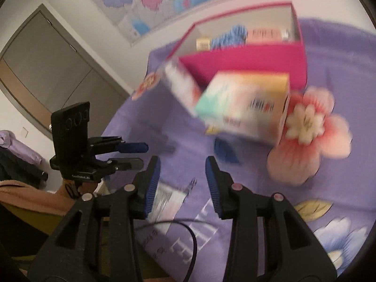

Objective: Organize soft objects
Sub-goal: 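Lower the left gripper to the clear wipes packet while the right gripper approaches the pink-white tube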

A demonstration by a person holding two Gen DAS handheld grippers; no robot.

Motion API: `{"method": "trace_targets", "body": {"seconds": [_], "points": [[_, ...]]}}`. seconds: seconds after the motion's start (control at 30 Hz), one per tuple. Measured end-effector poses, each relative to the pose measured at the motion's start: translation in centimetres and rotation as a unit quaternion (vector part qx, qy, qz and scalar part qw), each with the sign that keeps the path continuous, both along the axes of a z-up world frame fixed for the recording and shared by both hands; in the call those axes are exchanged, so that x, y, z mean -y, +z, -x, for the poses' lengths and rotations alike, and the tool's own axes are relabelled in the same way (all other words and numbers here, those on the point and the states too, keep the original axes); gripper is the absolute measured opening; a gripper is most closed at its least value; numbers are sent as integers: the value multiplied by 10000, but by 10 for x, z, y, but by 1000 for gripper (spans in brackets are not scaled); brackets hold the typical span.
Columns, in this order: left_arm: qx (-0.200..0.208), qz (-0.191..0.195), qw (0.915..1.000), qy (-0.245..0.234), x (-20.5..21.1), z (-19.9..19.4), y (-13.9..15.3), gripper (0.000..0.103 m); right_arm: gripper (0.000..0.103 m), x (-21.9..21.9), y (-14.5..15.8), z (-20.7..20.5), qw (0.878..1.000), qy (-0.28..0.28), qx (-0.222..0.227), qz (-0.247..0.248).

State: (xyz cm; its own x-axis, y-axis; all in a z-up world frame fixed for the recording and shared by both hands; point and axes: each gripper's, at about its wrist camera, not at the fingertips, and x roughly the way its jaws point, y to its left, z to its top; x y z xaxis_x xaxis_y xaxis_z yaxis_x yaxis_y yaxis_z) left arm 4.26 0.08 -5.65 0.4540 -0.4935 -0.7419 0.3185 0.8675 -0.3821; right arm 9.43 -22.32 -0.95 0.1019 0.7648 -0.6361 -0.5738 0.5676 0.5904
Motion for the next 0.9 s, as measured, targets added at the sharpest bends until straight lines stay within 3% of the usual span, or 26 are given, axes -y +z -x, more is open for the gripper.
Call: {"method": "trace_targets", "body": {"seconds": [0.47, 0.77, 0.9], "points": [[-512, 76, 9987, -19, 8, 32, -29, 47, 42, -15, -56, 36, 9954, 223, -872, 330], [-467, 147, 9987, -140, 15, 35, -33, 46, 43, -30, -61, 50, 9972, 162, -690, 248], [-484, 161, 9986, -146, 19, 34, -35, 37, 43, -43, -62, 48, 9979, 112, -622, 103]]}}
